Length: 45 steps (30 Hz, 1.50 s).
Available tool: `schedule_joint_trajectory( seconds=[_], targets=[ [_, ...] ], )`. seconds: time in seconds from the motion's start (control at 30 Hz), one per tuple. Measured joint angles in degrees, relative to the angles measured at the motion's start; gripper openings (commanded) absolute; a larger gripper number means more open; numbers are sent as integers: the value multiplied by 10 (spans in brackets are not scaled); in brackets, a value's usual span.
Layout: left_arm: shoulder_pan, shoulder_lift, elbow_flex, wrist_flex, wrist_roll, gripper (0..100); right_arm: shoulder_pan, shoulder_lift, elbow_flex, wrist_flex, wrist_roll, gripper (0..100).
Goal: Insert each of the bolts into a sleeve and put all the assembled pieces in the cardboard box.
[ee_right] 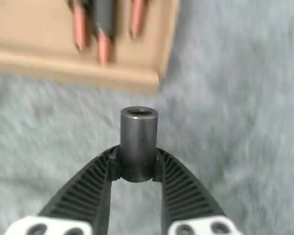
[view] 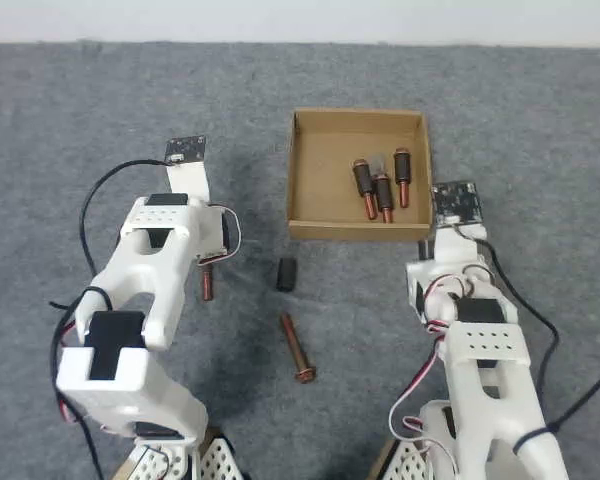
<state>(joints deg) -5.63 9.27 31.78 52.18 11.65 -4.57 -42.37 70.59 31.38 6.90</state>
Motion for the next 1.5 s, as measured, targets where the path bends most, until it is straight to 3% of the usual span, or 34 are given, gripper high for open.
schedule_joint_trajectory(
  seconds=[0.43,0.83,1.0,1.5],
  targets=[
    [0,0,0,0,0,11,-63,0,139,-370,0,9],
    [0,0,0,0,0,11,-85,14,142,-494,-47,7],
    [0,0,0,0,0,11,-84,120,107,-567,-48,7],
    [-1,0,0,-8,0,11,-85,459,-24,-912,-48,7]
  ],
)
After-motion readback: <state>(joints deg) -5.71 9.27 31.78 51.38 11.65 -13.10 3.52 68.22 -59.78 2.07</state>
